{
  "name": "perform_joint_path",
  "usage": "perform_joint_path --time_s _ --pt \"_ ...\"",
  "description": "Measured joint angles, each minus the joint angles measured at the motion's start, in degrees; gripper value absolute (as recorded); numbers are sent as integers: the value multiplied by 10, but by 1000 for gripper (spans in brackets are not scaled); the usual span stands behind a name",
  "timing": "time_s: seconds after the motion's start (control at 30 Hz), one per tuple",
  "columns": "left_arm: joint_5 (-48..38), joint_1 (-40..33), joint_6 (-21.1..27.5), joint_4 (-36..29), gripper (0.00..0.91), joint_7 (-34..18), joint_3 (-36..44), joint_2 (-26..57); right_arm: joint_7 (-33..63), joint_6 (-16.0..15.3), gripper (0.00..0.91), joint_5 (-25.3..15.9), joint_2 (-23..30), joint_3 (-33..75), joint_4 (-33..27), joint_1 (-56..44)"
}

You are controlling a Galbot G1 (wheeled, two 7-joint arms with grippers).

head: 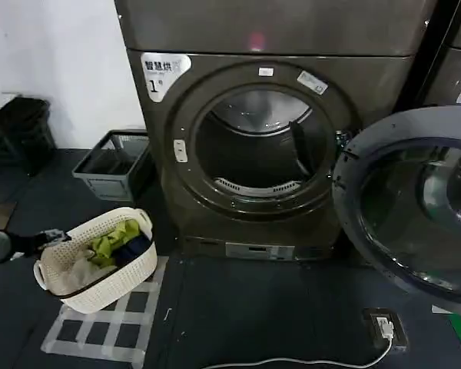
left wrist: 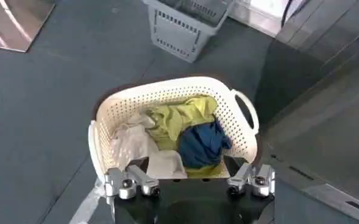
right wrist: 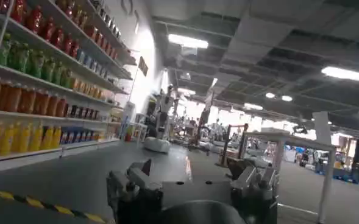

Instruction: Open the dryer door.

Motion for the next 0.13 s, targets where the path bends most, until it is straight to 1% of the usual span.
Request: perform_joint_path --time_s 0.13 --pt "0 0 0 0 907 0 0 0 -2 0 907 0 0 0 0 0"
